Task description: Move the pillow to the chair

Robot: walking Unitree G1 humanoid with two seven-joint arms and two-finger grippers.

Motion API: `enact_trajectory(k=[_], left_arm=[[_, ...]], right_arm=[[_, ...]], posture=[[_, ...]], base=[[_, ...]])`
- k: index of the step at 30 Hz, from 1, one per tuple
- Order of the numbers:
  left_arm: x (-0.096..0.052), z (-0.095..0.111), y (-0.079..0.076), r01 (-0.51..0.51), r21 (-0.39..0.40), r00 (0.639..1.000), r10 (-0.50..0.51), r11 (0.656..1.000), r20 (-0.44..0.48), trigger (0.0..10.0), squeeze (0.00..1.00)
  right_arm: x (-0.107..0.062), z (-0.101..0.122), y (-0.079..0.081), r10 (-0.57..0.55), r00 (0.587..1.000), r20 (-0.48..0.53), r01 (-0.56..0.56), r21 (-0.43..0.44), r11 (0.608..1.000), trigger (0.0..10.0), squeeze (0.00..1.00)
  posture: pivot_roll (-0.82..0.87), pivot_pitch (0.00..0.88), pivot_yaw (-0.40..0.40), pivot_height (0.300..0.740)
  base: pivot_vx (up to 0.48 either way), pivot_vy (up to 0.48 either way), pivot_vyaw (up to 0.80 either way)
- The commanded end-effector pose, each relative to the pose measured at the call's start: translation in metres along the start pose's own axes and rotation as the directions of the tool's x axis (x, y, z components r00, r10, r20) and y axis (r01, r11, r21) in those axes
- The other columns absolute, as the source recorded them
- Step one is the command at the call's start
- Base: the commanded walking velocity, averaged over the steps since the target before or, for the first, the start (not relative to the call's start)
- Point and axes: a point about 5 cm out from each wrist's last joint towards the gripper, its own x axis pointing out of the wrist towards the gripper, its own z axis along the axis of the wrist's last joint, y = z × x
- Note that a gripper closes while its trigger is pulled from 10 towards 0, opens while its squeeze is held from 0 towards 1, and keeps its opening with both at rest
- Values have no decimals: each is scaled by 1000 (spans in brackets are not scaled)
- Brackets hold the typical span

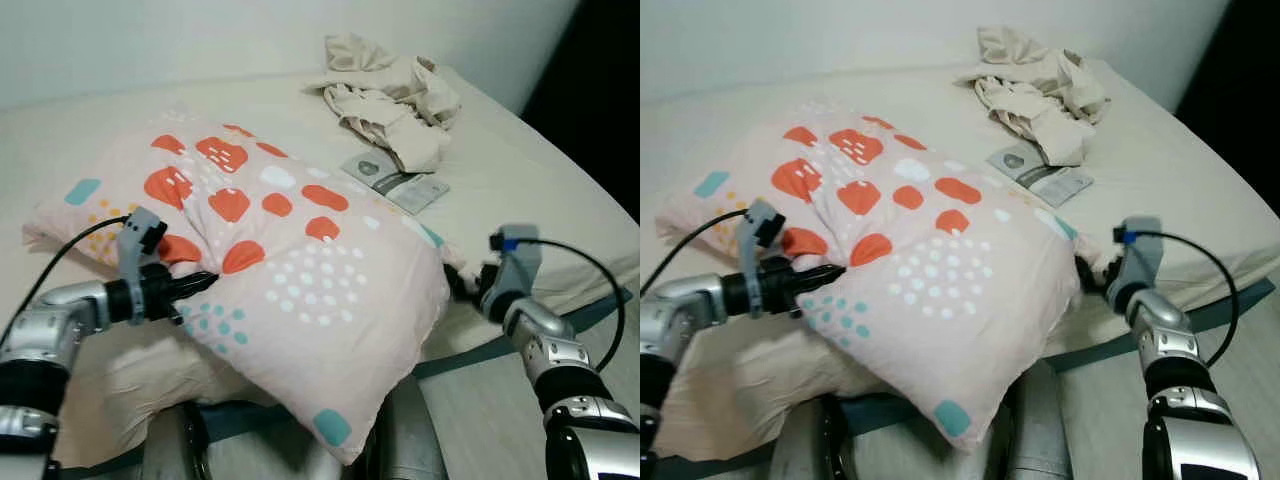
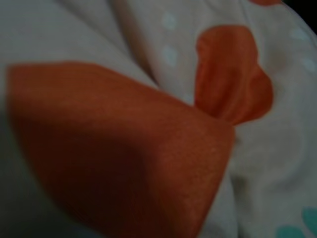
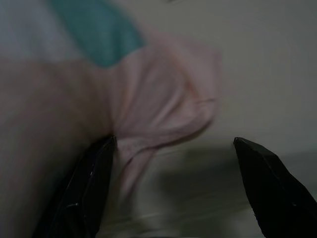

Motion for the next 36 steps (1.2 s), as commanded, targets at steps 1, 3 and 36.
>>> enact_trajectory(k=[1, 3, 36], left_arm=[[4, -2, -4, -17, -19, 999, 18, 1000, 40, 0, 0], [9, -4, -5, -48, -54, 995, 52, 997, 81, 0, 0], [27, -14, -19, -249, -123, 935, 272, 961, 228, 0, 0]], right_arm=[[1, -18, 9, 56, 997, -49, -53, 66, 996, 10000, 0], [3, -21, 14, 81, 996, -31, -76, 131, 988, 10000, 0], [-47, -14, -39, -422, 875, 237, 303, 411, 860, 10000, 0]], posture=[[-20, 195, -9, 412], [-21, 194, -7, 412], [-5, 210, 1, 412]], base=[[0, 0, 0], [0, 0, 0], [0, 0, 0]])
